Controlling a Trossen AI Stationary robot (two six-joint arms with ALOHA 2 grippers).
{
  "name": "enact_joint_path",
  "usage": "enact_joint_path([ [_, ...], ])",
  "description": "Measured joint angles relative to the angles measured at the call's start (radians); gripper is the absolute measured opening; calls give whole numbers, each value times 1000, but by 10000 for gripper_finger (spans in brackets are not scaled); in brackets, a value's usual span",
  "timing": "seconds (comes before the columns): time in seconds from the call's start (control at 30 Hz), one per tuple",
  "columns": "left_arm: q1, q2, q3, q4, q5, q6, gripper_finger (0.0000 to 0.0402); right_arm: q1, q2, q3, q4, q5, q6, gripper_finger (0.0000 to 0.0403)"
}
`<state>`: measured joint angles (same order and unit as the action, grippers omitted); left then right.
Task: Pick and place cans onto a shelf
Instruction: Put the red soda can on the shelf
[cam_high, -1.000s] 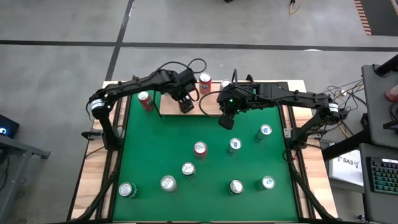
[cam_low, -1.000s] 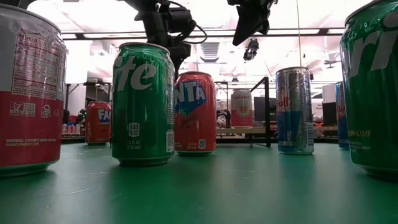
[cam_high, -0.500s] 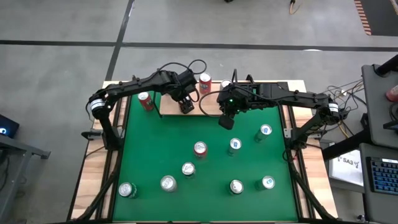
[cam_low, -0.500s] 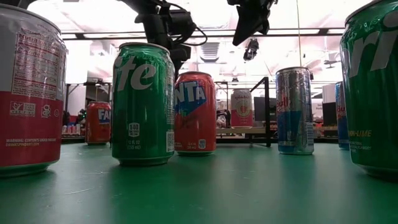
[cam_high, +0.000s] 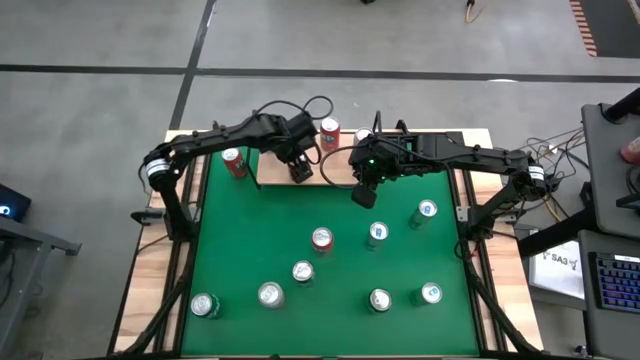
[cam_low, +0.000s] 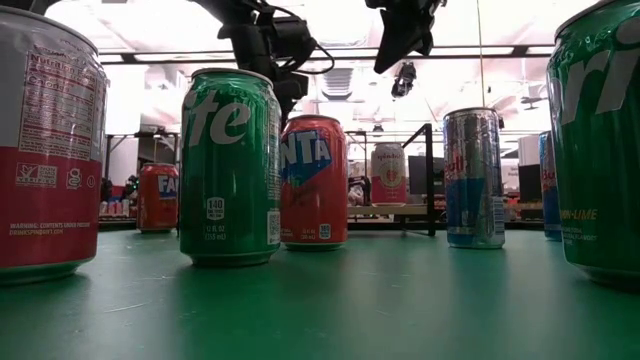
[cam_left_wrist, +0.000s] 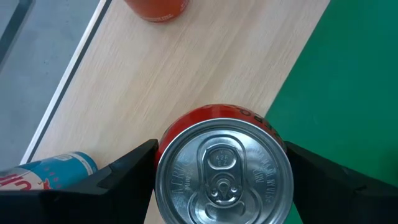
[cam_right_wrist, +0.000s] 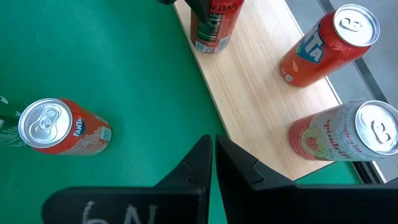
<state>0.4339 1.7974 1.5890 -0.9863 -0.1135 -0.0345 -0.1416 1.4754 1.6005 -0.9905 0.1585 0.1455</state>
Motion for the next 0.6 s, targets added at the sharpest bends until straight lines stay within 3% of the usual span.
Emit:
enact_joint_path([
  [0.13,0,12,1,7,0,0,292,0,0,0,0,0,0,12],
  [0.4,-1,24,-2,5,0,8,364,0,0,0,0,0,0,12],
  [0.6,-1,20,-1,3,0,25,380,0,0,0,0,0,2,12],
])
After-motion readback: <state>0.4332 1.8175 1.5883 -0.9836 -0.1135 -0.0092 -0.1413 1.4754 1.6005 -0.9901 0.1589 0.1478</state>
